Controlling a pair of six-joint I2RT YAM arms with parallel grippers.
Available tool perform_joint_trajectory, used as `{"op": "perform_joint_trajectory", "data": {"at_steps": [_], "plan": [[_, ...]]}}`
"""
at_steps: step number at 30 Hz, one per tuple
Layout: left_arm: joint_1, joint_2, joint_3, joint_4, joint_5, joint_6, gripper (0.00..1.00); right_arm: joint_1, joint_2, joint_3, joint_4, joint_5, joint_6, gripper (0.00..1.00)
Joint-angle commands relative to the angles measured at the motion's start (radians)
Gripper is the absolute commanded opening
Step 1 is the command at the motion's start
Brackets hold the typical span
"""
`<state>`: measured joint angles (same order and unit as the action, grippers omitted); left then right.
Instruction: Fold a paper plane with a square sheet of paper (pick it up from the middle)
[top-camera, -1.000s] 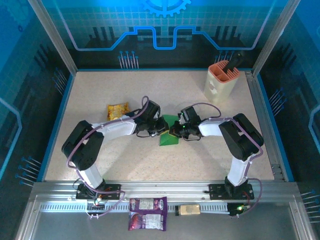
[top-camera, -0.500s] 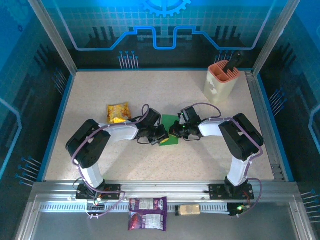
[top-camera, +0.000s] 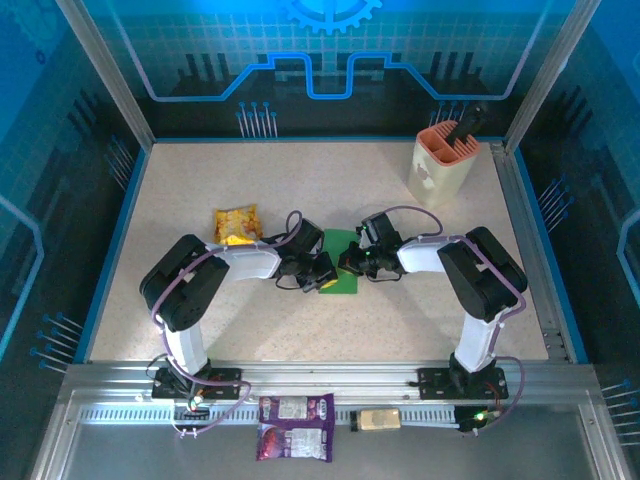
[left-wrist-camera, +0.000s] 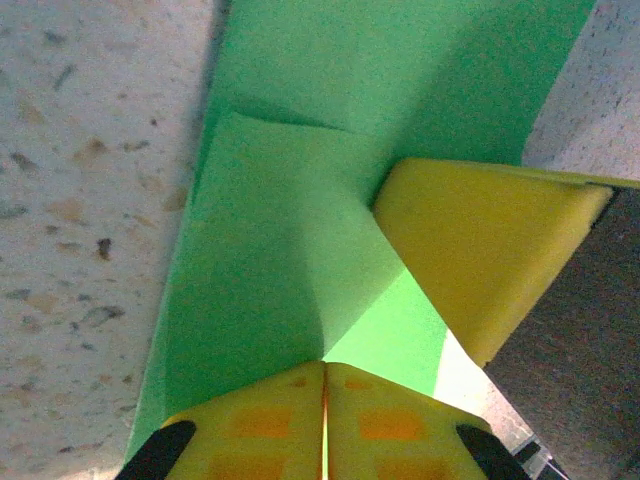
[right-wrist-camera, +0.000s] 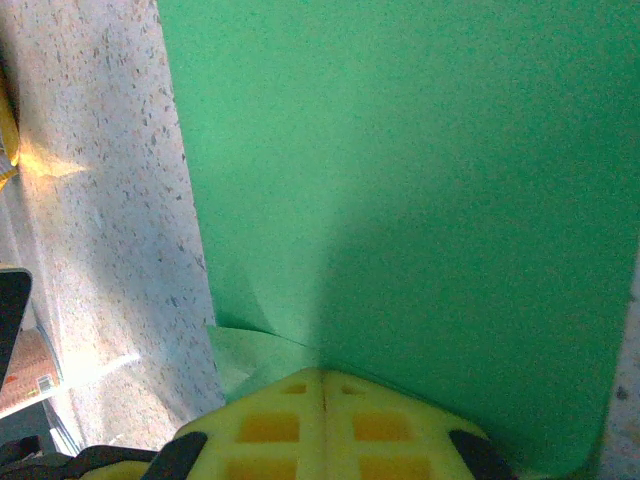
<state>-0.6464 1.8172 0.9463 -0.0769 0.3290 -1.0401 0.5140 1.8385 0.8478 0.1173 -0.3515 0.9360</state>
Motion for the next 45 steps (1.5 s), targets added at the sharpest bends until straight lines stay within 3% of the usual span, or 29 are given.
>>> {"op": "perform_joint_trajectory", "data": {"at_steps": [1, 23, 45], "plan": [[-0.006, 0.009, 0.015, -0.047, -0.025, 0.031, 0.09, -0.003, 0.087, -0.046, -0.15, 0.117, -0.003, 0.03], [-0.002, 0.003, -0.052, -0.105, -0.02, 0.049, 0.07, -0.008, 0.097, -0.026, -0.195, 0.132, -0.023, 0.03], [0.044, -0.184, -0.249, -0.201, -0.046, 0.05, 0.06, -0.015, 0.111, -0.01, -0.235, 0.141, -0.045, 0.03]]}}
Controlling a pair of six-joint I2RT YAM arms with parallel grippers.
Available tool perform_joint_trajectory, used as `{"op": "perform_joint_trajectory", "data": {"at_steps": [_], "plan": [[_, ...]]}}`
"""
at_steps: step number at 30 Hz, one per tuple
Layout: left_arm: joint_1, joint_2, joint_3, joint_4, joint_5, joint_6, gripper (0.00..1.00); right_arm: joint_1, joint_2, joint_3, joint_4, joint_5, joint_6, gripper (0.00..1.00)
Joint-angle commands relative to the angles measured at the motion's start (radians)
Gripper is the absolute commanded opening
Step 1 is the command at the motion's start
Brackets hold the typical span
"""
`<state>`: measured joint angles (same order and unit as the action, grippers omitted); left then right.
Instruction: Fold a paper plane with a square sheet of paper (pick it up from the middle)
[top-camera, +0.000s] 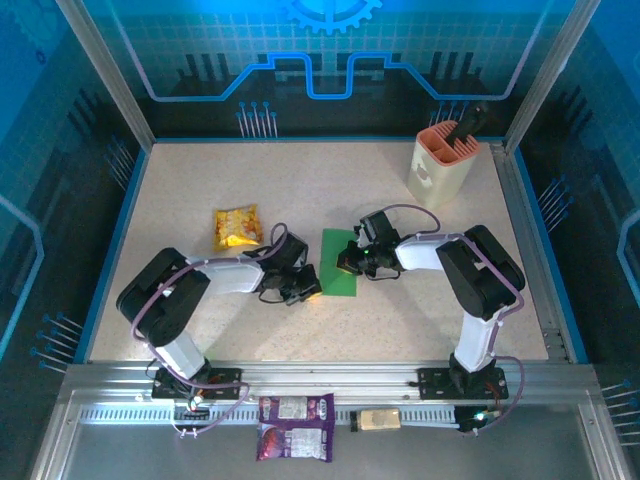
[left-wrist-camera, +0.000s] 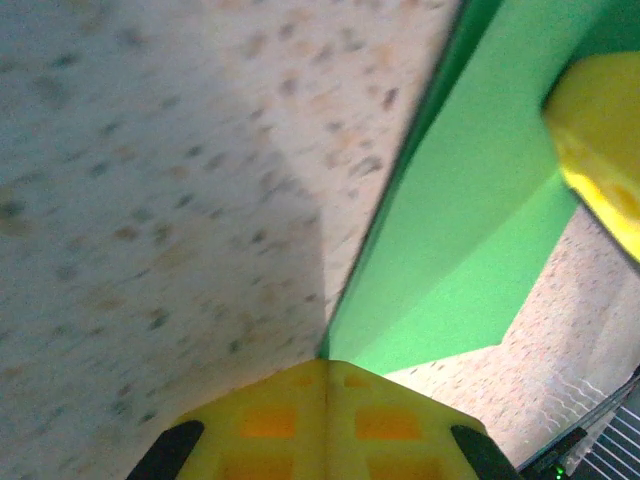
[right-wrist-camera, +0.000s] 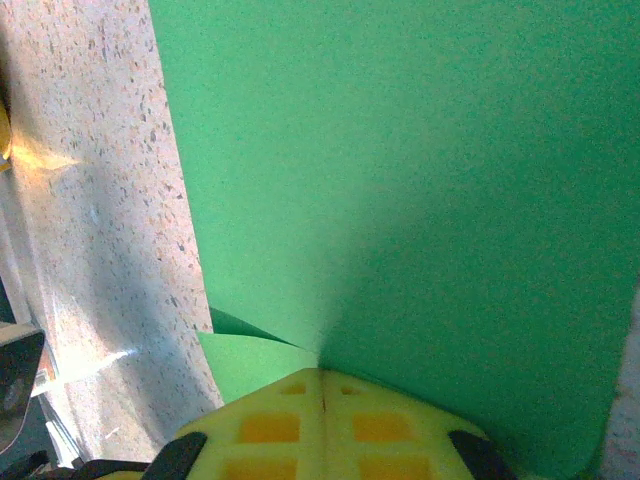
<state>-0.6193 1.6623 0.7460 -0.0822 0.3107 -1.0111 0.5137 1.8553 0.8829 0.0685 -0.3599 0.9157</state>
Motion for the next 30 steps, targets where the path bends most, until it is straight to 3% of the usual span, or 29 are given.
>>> {"op": "perform_joint_trajectory", "data": {"at_steps": [1, 9, 17, 30], "plan": [[0.025, -0.047, -0.046, -0.204, -0.031, 0.025, 0.06, -0.015, 0.096, -0.045, -0.186, 0.148, -0.026, 0.03], [0.033, -0.13, 0.061, -0.135, -0.013, 0.046, 0.07, -0.015, 0.093, -0.033, -0.185, 0.14, -0.028, 0.03], [0.009, 0.017, 0.158, -0.067, 0.041, 0.047, 0.07, -0.014, 0.091, -0.024, -0.19, 0.136, -0.027, 0.03], [0.01, 0.126, 0.149, -0.115, -0.011, 0.028, 0.01, -0.016, 0.043, -0.014, -0.139, 0.079, -0.078, 0.04]]}}
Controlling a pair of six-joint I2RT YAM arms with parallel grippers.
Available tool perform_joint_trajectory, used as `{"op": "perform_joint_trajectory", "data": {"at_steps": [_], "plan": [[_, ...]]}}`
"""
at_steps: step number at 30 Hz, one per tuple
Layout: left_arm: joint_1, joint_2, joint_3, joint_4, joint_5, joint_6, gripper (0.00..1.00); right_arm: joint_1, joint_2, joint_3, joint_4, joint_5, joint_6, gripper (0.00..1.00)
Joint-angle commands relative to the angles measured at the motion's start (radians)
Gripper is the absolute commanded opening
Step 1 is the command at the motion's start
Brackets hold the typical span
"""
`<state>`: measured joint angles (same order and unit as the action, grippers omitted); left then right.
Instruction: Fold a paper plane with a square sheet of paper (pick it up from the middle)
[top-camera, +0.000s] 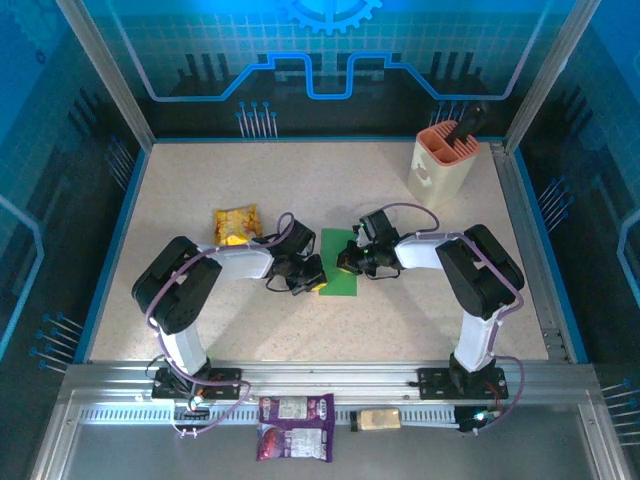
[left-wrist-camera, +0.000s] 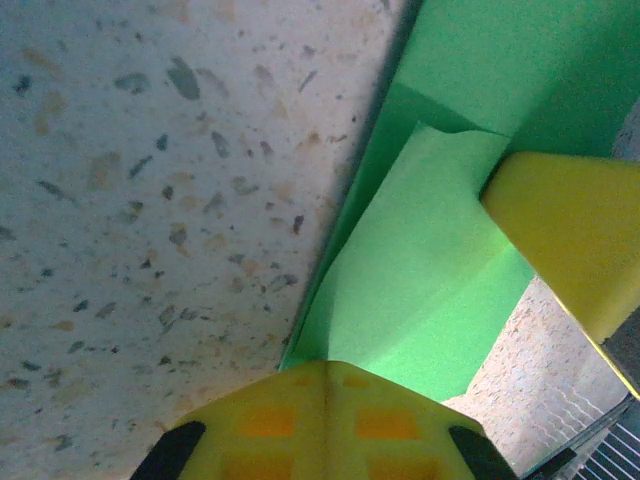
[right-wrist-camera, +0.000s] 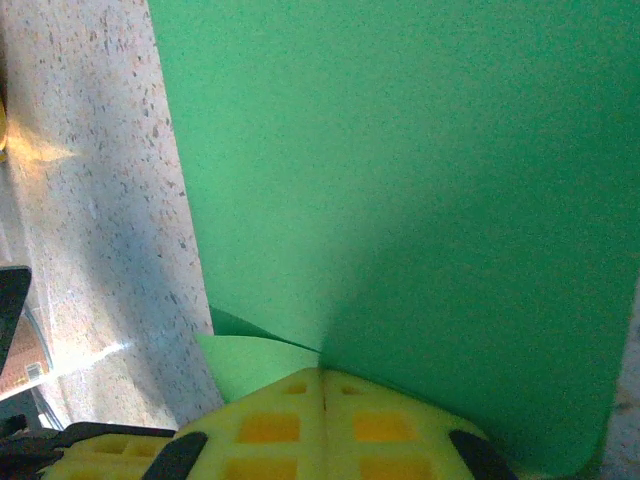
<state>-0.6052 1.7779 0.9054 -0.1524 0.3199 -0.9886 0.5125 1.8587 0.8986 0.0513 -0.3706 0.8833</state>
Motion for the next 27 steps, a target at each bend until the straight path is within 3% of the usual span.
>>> {"op": "perform_joint_trajectory", "data": {"at_steps": [1, 6, 10, 20, 27], "plan": [[-0.004, 0.011, -0.013, -0.056, -0.029, 0.005, 0.0, -0.014, 0.03, -0.025, -0.118, 0.081, -0.062, 0.04], [-0.004, 0.024, -0.023, -0.078, -0.039, 0.004, 0.0, -0.002, -0.011, 0.082, -0.143, 0.017, -0.149, 0.05], [-0.004, 0.029, -0.02, -0.082, -0.039, 0.002, 0.0, 0.049, -0.054, 0.136, -0.21, 0.056, -0.218, 0.06], [-0.004, 0.032, -0.01, -0.084, -0.036, 0.009, 0.0, 0.116, -0.083, 0.051, -0.203, 0.113, -0.138, 0.0], [-0.007, 0.035, -0.008, -0.081, -0.032, 0.007, 0.0, 0.129, -0.051, 0.045, -0.166, 0.043, -0.141, 0.0]]}}
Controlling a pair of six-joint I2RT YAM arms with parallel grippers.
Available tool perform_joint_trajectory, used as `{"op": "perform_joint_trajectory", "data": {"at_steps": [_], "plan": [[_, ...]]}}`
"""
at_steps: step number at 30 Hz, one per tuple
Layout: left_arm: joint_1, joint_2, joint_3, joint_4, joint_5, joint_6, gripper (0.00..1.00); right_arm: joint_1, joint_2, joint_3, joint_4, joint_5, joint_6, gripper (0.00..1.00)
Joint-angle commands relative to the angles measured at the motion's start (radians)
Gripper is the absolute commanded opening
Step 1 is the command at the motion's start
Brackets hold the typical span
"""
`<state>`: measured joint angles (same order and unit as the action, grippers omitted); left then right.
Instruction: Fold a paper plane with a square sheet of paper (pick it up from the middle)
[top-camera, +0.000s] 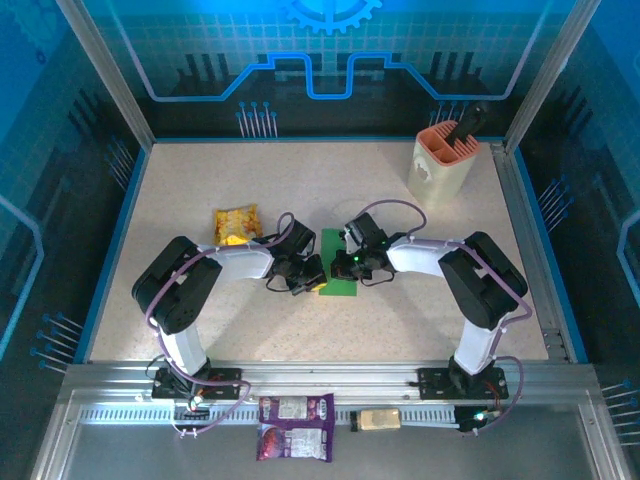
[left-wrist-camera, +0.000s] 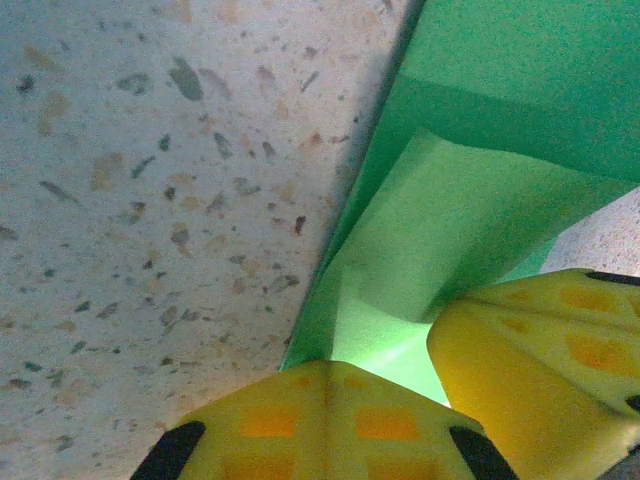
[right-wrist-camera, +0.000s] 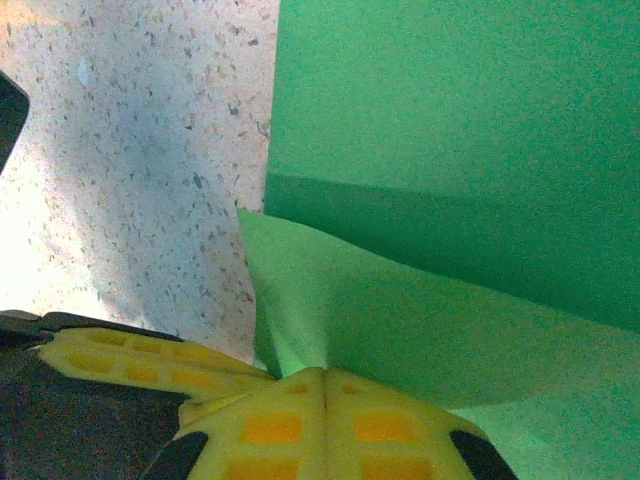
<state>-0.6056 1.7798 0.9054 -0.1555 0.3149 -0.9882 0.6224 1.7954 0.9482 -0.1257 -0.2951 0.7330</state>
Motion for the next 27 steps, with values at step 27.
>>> {"op": "perform_joint_trajectory", "data": {"at_steps": [27], "plan": [[-0.004, -0.008, -0.024, 0.011, 0.047, -0.003, 0.05, -0.018, 0.09, -0.046, 0.039, -0.013, -0.003, 0.0]]}}
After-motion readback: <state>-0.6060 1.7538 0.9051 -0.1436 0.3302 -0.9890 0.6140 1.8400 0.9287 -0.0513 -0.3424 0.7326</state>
